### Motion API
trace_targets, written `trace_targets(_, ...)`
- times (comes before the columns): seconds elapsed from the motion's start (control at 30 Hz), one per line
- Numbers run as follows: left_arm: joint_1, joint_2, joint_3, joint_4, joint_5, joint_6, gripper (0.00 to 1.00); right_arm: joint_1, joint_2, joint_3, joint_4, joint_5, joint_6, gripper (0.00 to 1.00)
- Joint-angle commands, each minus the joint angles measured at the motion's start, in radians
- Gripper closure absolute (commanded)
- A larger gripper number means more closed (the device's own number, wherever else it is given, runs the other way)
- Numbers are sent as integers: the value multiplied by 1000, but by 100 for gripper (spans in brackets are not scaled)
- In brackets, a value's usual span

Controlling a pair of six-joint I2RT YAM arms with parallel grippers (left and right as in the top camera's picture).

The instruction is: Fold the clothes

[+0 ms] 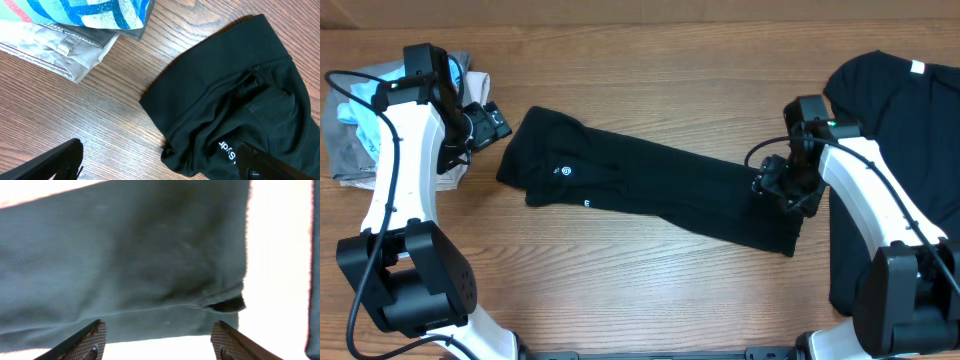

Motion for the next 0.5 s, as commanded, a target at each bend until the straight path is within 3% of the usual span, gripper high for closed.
trace_targets(0.0,-6,-7,12,0,10,2,0,-25,2,-38,2,56,58,27)
trace_targets(0.23,-6,-7,12,0,10,2,0,-82,3,-104,44,56,43,27)
trace_targets(0.47,-6,-7,12,0,10,2,0,-143,7,-154,139,12,-118,26)
